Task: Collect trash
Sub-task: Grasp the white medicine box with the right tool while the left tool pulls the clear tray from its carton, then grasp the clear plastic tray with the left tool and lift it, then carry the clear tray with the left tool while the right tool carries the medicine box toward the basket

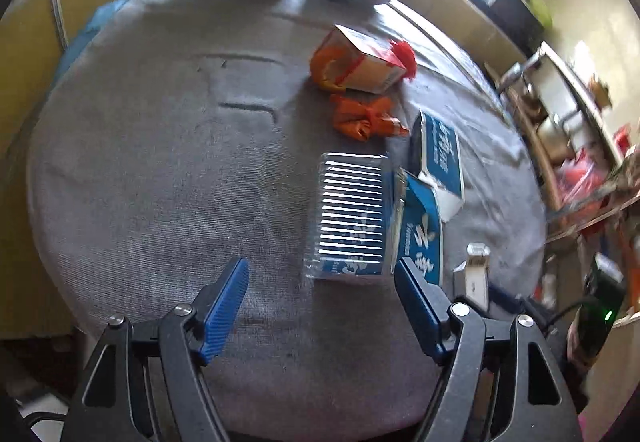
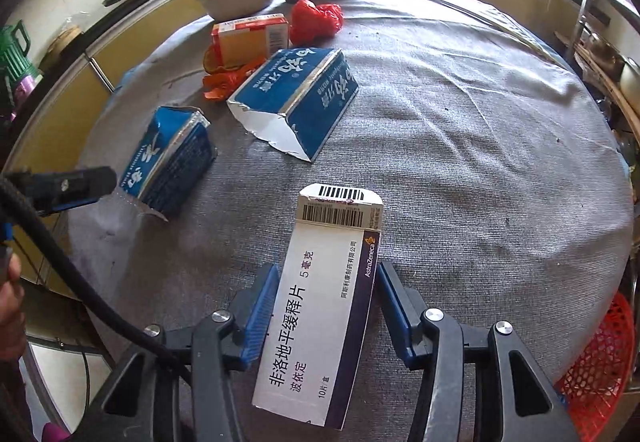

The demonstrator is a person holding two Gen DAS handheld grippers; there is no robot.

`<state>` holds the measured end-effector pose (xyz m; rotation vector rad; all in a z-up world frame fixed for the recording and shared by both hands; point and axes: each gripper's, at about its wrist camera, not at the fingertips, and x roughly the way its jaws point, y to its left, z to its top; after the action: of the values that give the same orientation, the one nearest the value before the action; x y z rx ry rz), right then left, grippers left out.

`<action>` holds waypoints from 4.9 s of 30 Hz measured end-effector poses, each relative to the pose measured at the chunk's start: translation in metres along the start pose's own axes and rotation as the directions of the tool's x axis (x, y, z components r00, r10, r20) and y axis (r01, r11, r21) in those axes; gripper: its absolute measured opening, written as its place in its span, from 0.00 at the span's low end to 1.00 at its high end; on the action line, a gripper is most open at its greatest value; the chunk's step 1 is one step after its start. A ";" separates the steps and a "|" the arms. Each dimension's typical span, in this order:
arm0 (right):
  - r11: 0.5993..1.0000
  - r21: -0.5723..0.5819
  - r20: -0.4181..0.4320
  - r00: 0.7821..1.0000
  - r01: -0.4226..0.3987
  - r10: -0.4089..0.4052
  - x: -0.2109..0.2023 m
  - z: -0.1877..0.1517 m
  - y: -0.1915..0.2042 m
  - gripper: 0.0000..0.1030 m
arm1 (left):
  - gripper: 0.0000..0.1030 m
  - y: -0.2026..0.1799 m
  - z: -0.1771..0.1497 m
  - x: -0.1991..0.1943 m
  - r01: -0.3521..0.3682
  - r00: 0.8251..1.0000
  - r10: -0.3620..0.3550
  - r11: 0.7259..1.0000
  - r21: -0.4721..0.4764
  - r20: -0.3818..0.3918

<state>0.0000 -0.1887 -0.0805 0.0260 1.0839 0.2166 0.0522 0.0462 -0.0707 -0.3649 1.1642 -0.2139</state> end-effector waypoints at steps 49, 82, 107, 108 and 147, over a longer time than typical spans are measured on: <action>0.999 -0.008 0.033 0.999 -0.031 0.032 0.010 0.004 0.001 0.56 | 0.74 0.026 0.081 0.007 -0.047 0.995 0.056 0.994 -0.103 0.086; 0.998 0.011 0.045 0.998 -0.054 0.054 0.010 0.003 -0.004 0.56 | 0.74 -0.025 0.036 0.005 -0.095 0.995 0.103 0.916 0.389 0.002; 0.980 0.123 0.075 0.986 -0.155 0.146 -0.002 -0.002 -0.030 0.51 | 0.54 -0.013 0.034 -0.013 -0.060 0.998 0.046 0.943 0.327 0.048; 0.977 0.138 0.082 0.985 -0.161 0.151 -0.004 -0.003 -0.033 0.51 | 0.54 -0.015 0.033 -0.019 -0.065 0.997 0.048 0.942 0.329 0.061; 0.903 0.309 0.302 0.931 -0.297 0.203 -0.060 -0.058 -0.134 0.52 | 0.54 -0.170 -0.041 -0.009 -0.063 0.993 0.004 0.856 0.513 0.114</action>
<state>-0.0557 -0.3359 -0.0724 0.5080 0.8383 0.2431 0.0152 -0.1141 -0.0110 0.1205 0.9580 -0.4596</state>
